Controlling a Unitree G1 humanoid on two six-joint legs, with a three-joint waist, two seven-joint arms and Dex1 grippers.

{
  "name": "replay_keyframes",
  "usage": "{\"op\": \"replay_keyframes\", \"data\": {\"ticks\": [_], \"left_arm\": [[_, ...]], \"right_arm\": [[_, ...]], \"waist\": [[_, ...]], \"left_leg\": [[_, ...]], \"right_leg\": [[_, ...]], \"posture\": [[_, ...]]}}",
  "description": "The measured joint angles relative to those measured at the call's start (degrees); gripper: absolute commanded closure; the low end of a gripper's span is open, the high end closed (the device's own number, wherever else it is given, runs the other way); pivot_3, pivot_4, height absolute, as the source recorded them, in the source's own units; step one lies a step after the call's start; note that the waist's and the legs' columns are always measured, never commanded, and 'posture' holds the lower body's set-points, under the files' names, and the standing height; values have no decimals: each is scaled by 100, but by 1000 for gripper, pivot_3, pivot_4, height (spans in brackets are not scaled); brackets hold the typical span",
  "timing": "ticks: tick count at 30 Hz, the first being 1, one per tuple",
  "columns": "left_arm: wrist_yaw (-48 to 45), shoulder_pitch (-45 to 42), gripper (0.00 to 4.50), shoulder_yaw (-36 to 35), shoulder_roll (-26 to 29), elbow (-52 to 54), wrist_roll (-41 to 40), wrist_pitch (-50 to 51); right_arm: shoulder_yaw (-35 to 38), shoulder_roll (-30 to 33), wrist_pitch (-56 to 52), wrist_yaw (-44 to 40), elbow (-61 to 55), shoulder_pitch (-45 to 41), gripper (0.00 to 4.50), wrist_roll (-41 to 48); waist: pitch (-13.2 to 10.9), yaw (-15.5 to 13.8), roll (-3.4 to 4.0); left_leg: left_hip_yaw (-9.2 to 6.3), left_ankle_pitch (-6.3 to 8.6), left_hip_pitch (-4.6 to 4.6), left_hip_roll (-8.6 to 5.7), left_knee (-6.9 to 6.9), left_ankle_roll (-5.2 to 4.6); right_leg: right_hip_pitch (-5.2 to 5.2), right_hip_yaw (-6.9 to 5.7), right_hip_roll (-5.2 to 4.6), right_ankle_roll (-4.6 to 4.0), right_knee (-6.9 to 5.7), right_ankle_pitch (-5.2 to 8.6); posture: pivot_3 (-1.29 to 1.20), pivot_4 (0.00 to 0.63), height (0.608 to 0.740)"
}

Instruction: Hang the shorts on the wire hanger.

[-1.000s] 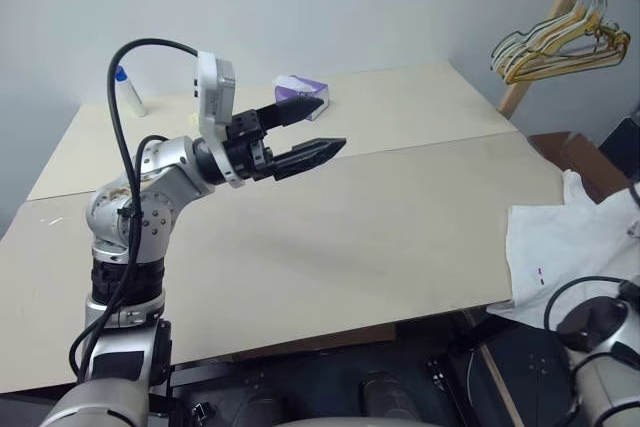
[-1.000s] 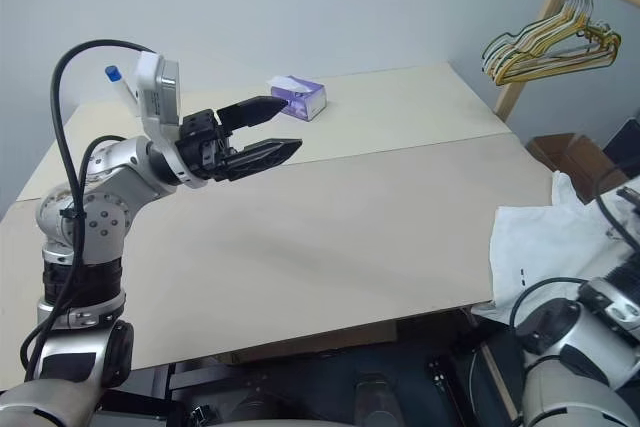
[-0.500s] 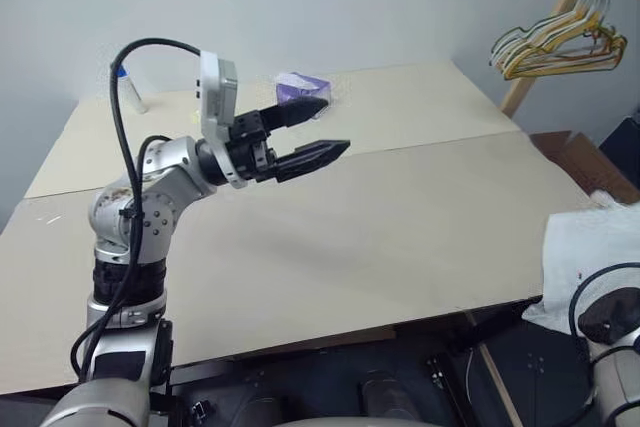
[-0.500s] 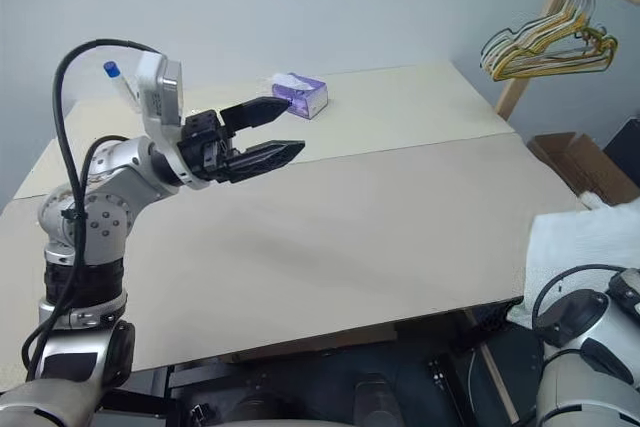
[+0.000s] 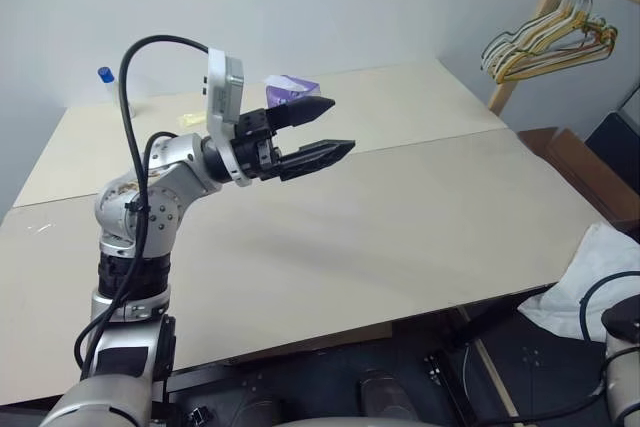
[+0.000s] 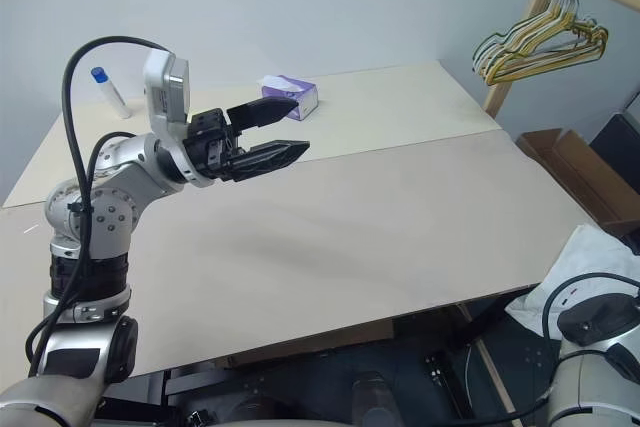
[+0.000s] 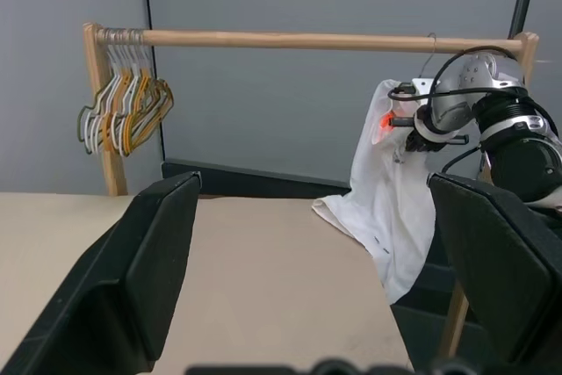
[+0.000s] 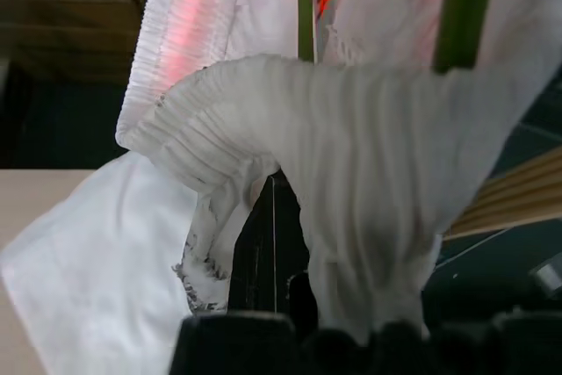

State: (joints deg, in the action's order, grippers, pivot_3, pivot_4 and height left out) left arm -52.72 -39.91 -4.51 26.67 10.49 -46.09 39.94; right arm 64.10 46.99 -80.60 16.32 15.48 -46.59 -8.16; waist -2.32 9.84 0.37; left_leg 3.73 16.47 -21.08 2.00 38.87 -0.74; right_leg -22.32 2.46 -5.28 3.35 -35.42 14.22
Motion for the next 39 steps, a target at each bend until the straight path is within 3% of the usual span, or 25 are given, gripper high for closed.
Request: {"op": "replay_keyframes", "data": {"ticks": [9, 15, 16, 19, 27, 28, 39], "left_arm": [[4, 0, 0, 2, 1, 5, -2, 3], [-12, -4, 0, 10, 6, -15, 1, 3], [-27, -22, 0, 23, 6, -21, 1, 2], [-77, -113, 0, 35, 6, -92, 11, -3], [-149, -185, 0, 77, -27, -233, 79, -26], [-149, -183, 0, 77, -27, -232, 78, -26], [-118, -80, 0, 73, -43, -137, 78, -26]], "right_arm": [[63, -102, -90, -252, -101, 69, 4330, 168], [-1032, -102, 11, -1042, -200, 533, 4330, 533], [-1209, -34, 40, -1138, -88, 532, 4104, 599], [-1622, 232, 161, -1387, 439, 370, 4104, 749], [-1949, 817, 334, -1381, 1976, -381, 4104, 898], [-1922, 858, 278, -1381, 2071, -456, 4330, 941], [-2471, 1063, -42, -1900, 1592, -1, 4330, 1182]], "waist": [[7, 35, -31], [8, 87, -29], [9, 95, -28], [9, 118, -26], [9, 138, -24], [9, 136, -24], [9, 124, -25]], "left_leg": [[-19, -2, -6, -5, 1, -5], [-12, -2, -1, -8, 1, -5], [-11, -2, 0, -8, 2, -6], [-13, -6, -1, -12, 1, -11], [-14, -5, -8, -14, -4, -17], [-13, -5, -8, -15, -3, -17], [-15, -5, -7, -15, 1, -17]], "right_leg": [[8, 7, 9, 12, 33, -8], [8, 22, 7, 20, 32, -13], [9, 24, 8, 20, 30, -13], [9, 22, 7, 20, 31, -14], [8, 25, 6, 21, 44, -14], [8, 26, 5, 21, 44, -14], [9, 26, 6, 23, 40, -15]], "posture": [[-172, 19, 740], [-185, 15, 740], [-189, 15, 740], [-193, 14, 740], [-183, 15, 740], [-183, 13, 740], [-189, 15, 740]]}}
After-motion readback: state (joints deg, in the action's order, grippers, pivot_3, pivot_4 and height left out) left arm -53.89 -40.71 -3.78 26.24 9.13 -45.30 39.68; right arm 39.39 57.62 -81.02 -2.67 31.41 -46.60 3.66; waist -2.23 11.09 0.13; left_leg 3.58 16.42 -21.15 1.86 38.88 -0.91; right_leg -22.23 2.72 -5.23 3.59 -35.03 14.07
